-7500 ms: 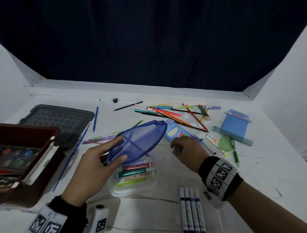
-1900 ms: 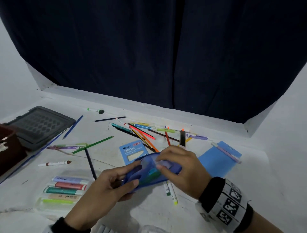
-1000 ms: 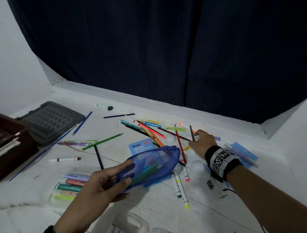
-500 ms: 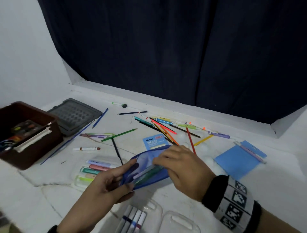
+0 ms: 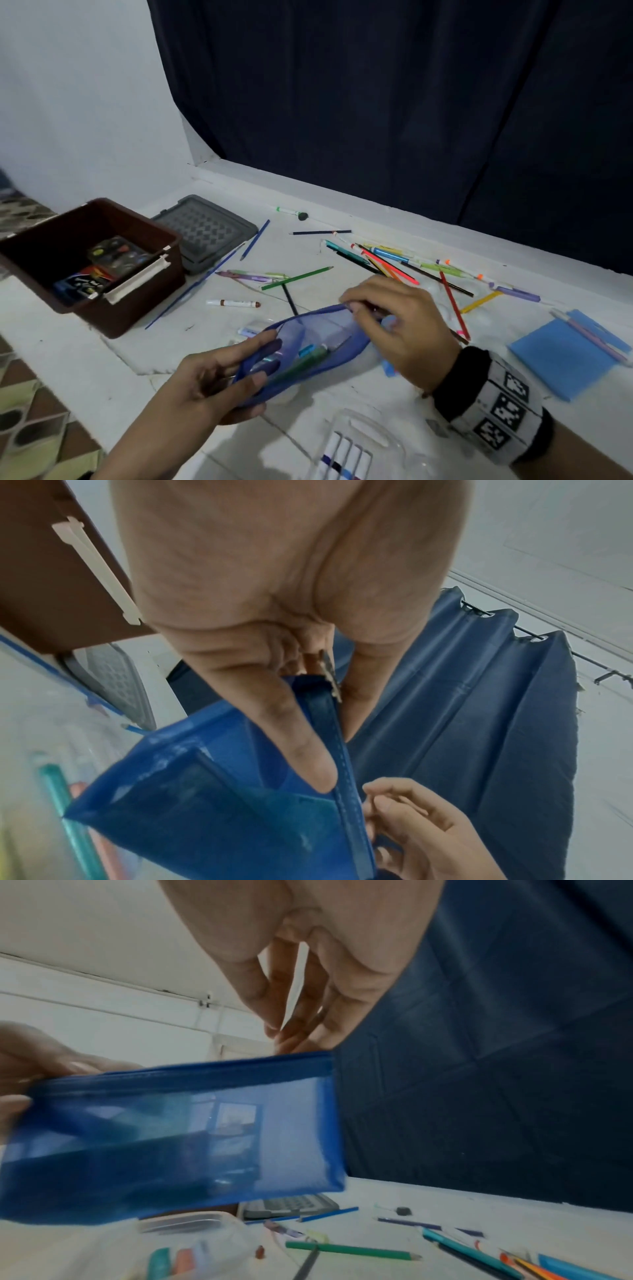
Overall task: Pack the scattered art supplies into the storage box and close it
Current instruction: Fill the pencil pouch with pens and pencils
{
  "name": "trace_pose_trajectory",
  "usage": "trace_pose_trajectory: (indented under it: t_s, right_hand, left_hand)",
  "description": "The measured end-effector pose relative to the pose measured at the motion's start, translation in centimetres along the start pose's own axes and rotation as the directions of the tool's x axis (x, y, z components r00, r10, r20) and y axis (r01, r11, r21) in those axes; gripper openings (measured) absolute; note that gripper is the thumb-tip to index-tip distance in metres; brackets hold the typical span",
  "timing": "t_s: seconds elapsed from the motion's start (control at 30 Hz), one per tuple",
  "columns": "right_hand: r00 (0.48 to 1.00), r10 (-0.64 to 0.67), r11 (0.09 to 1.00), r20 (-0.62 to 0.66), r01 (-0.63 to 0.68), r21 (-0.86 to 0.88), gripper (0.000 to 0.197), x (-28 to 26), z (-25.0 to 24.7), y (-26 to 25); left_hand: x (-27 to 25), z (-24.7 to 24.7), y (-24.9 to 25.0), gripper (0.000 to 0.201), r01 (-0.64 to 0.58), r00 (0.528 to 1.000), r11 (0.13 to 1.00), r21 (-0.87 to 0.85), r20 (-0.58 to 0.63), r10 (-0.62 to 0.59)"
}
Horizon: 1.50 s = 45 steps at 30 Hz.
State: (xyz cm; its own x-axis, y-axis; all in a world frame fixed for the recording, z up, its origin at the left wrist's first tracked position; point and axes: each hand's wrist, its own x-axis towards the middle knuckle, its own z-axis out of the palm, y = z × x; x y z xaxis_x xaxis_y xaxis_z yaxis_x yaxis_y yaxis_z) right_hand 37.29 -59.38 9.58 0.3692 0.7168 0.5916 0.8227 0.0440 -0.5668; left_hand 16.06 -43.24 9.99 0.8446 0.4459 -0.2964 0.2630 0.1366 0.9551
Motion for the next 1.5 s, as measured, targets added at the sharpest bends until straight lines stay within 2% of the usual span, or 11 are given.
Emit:
trace_pose_trajectory:
  t_s: [0.2,0.37,0.47,0.57,0.73,0.93,1.03,1.13,1.27,1.37,1.5]
  right_hand:
    - [0.935,0.297,0.953,-0.196,-0.304,-0.008,0.019,2.4,2.1,5.2]
    - [0.73,0.675,0.676,-0.103,-0.669,-0.311,0.02,3.3,2.2,12.3]
    - [0.615,0.788,0.465,0.013,-0.582,-0.667,0.019,3.7,2.2,17.0]
    - [0.591,0.806,0.369,0.02,-0.477,-0.798,0.014,4.2,2.9,18.9]
    - [0.598,0.801,0.291,-0.007,-0.399,-0.87,0.011,5.3,3.9,19.3]
    - [0.534,0.846,0.276,-0.017,-0.465,-0.841,0.003,6.4,5.1,18.5]
    - [0.575,0.817,0.339,-0.049,-0.548,-0.765,0.012,7.1,5.7,16.8]
    - [0.753,0.657,0.625,-0.029,-0.565,-0.539,0.013,8.2,6.5,13.6]
    - [0.954,0.299,0.906,-0.011,-0.288,-0.309,0.009,10.5,8.4,6.6]
    - [0.992,0.094,0.939,0.082,-0.061,-0.339,0.013,11.2,9.3,3.2]
    - [0.964,-0.046,0.889,0.262,0.159,-0.429,0.016,11.0,11.1,2.4]
  left_hand:
    - [2.2,-4.8,0.8,0.041,-0.003,1.0,0.999,0.032,-0.021,0.004]
    - [4.8,-7.6,1.4,0.041,-0.012,1.0,1.0,0.027,-0.004,0.012]
    - [6.5,-8.9,1.6,0.043,-0.021,1.0,1.0,0.024,0.023,0.02]
    - [8.1,-10.1,1.8,0.043,-0.008,0.999,1.0,0.022,0.053,0.007]
    - [10.0,-11.7,2.0,0.044,0.006,0.991,0.999,0.05,0.133,-0.013]
    - [11.2,-13.1,2.0,0.045,-0.008,0.981,0.996,0.094,0.194,-0.01]
    - [11.6,-13.5,2.1,0.045,-0.02,0.98,0.995,0.096,0.197,0.001]
    - [11.9,-13.8,2.0,0.044,-0.021,0.981,0.996,0.091,0.194,0.003]
    - [12.2,-13.7,2.0,0.044,-0.002,0.982,0.996,0.084,0.189,-0.014]
    - [12.3,-13.8,2.2,0.043,0.021,0.981,0.997,0.072,0.19,-0.035]
    - [12.2,-14.5,2.3,0.043,0.047,0.975,0.997,0.065,0.212,-0.06]
